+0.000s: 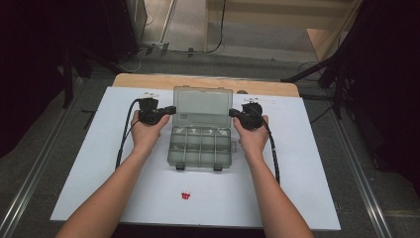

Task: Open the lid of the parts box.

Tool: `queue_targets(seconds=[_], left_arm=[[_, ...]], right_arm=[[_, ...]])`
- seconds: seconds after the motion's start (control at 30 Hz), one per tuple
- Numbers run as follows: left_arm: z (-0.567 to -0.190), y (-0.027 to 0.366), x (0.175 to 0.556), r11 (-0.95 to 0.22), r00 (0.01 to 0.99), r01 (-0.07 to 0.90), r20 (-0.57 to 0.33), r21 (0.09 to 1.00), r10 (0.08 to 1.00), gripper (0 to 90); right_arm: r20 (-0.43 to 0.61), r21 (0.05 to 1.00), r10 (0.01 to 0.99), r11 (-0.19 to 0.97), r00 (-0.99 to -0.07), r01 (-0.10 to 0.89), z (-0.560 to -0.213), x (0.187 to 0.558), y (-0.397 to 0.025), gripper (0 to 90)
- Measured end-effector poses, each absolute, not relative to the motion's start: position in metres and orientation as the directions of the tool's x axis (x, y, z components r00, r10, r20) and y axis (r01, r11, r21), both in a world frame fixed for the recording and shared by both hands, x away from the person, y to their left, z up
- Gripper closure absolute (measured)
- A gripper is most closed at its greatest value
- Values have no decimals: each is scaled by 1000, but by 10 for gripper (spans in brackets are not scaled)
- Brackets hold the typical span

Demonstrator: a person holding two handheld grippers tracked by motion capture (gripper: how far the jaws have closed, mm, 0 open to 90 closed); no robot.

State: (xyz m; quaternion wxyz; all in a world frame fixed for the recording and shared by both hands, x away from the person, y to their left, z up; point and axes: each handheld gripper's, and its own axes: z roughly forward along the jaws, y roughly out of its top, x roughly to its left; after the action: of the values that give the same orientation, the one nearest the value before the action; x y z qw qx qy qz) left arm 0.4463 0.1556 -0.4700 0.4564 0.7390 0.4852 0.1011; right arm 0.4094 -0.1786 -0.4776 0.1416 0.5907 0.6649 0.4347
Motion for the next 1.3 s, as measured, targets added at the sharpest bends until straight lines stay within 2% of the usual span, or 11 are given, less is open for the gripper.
queue_targets(seconds=[0.2, 0.53, 0.7, 0.93, 1.3], left_arm=[[-473, 157, 450, -84, 492, 649, -333, 756, 804, 822], [-479, 159, 457, -66, 479, 680, -374, 731, 794, 820], [-480, 159, 460, -71, 476, 695, -383, 716, 792, 820], [-483, 161, 466, -44, 450, 735, -438, 676, 778, 816], [-486, 161, 471, -51, 436, 761, -451, 647, 778, 813]], right_arm=[[368, 725, 896, -109, -249, 680, -481, 413, -181, 849], [373, 709, 896, -107, -241, 697, -486, 418, -182, 849], [416, 691, 877, -132, -242, 710, -489, 421, -185, 846], [447, 669, 864, -149, -234, 728, -492, 423, -188, 843], [464, 638, 858, -153, -218, 755, -496, 428, -189, 841]])
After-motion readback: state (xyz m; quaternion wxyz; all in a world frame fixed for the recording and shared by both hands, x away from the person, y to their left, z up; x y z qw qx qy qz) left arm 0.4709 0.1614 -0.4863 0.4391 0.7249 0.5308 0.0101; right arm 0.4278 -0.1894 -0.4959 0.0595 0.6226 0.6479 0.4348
